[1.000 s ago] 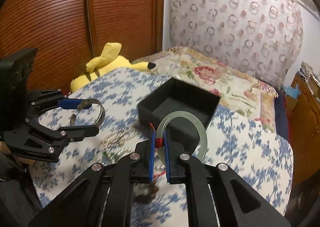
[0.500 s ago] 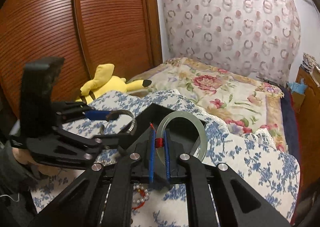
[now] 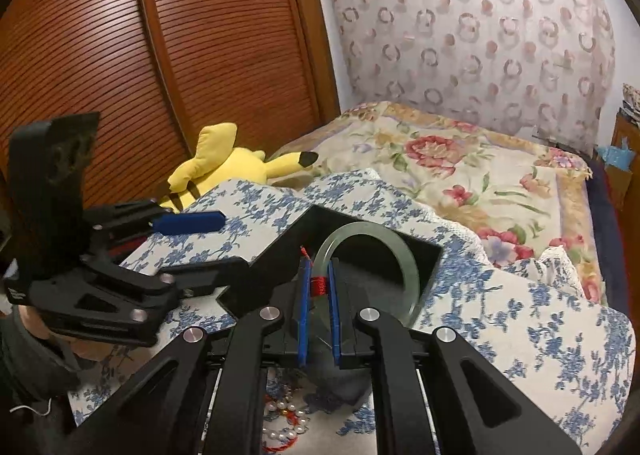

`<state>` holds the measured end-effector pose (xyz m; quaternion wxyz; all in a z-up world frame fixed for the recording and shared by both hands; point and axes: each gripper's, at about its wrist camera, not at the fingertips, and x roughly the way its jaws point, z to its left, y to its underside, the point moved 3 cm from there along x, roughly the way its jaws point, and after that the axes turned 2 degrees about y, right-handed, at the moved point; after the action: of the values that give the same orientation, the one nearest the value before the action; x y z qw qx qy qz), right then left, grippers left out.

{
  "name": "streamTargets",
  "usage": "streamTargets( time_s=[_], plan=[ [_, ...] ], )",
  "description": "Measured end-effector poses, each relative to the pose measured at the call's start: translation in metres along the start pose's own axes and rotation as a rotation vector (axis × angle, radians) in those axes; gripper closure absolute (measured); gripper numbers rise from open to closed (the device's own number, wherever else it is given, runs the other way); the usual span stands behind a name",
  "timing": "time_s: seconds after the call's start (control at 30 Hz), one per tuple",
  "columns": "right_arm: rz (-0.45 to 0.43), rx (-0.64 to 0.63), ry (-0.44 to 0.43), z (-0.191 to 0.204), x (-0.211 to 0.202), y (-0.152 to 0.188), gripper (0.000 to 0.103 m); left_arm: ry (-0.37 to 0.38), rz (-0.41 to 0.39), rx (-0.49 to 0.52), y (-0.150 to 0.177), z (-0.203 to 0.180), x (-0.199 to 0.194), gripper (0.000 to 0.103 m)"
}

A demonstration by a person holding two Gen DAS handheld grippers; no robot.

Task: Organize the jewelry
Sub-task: 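Carry both bangles into the black box and open both tools, then withdraw both open tools from the box back to the jewelry pile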

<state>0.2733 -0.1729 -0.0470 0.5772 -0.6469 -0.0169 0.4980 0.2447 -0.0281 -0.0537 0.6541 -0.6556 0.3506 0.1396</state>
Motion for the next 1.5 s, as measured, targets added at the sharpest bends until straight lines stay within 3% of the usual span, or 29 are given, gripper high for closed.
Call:
streamTargets(
  time_s=[0.37, 0.7, 0.9, 0.97, 1.03, 1.13, 1.27, 1.5],
  plan=[
    [0.126, 0.010, 0.117, 0.004, 0.034, 0.018, 0.091, -0.020, 0.027, 0.000, 0.046, 0.012, -0.027, 0.037],
    [0.051, 0.018, 0.179, 0.021, -0.008, 0.025, 0.088, -0.009, 0.065, -0.004, 0.081, 0.012, -0.038, 0.037],
    [0.014, 0.032, 0.228, 0.044, -0.049, 0.068, 0.076, -0.001, 0.077, -0.008, 0.104, 0.009, -0.051, 0.039],
    [0.013, 0.047, 0.239, 0.051, -0.059, 0.084, 0.074, 0.009, 0.088, -0.016, 0.112, 0.008, -0.055, 0.046],
    [0.012, 0.066, 0.250, 0.056, -0.069, 0.101, 0.064, 0.026, 0.098, -0.024, 0.121, 0.005, -0.059, 0.050],
    [0.013, 0.088, 0.271, 0.063, -0.082, 0.123, 0.058, 0.051, 0.119, -0.039, 0.134, 0.001, -0.063, 0.055],
    [0.022, 0.129, 0.273, 0.069, -0.091, 0.147, 0.055, 0.070, 0.144, -0.042, 0.143, -0.005, -0.061, 0.065],
    [0.036, 0.147, 0.307, 0.072, -0.093, 0.174, 0.055, 0.067, 0.152, -0.033, 0.143, -0.022, -0.058, 0.066]
  ],
)
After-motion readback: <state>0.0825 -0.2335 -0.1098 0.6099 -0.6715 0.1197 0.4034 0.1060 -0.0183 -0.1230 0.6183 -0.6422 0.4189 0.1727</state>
